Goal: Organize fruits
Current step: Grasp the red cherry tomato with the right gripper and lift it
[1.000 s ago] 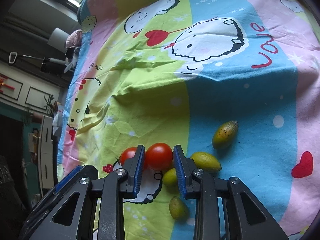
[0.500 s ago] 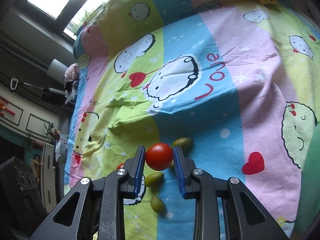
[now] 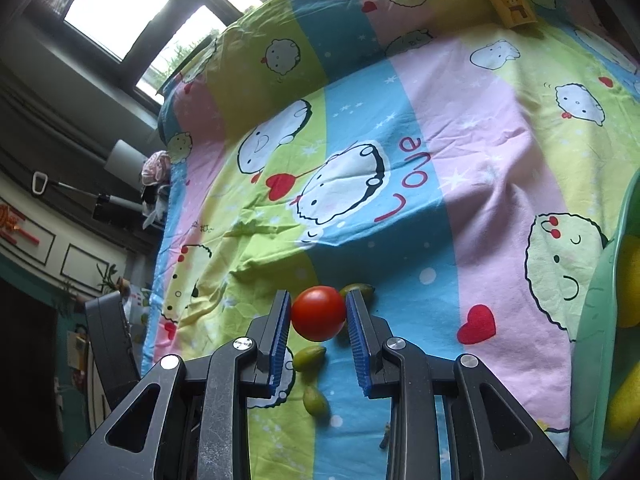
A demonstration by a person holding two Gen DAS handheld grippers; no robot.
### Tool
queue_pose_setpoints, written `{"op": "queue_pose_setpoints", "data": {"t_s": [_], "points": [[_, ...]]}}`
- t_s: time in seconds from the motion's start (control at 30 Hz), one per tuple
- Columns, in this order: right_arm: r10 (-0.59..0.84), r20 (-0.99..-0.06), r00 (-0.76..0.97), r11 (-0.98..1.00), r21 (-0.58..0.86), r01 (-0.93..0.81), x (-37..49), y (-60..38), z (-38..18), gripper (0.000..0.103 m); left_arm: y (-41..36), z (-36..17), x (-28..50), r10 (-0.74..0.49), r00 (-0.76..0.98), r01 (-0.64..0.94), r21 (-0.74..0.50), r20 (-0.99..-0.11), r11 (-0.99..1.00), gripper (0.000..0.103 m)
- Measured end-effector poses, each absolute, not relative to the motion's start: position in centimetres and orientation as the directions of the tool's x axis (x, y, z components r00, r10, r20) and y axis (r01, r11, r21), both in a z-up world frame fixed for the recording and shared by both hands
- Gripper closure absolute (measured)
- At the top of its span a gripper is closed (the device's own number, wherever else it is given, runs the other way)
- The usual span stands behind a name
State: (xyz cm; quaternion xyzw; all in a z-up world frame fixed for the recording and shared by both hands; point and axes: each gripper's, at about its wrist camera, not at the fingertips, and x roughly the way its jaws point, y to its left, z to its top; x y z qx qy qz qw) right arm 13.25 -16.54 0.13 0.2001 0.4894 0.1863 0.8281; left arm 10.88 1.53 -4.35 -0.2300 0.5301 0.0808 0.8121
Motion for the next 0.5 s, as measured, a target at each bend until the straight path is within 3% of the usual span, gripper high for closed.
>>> {"op": "queue_pose_setpoints", "data": {"t_s": [0.13,0.5], "points": [[0.505,-0.737,0.449,0.85,0.514,-0.112,13.29,-16.46,0.04,0.073,1.68,-4.54,10.97,-0.116,0.433,-0.385,-0.3,-0.894,0.873,0.073],[0.497,-0.739,0.456,0.853,0.511,-0.102,13.11,-16.8,-0.03,0.073,1.52,-3.74,10.28,-0.119,0.474,-0.37,-0.32,-0.872,0.872,0.072]]}}
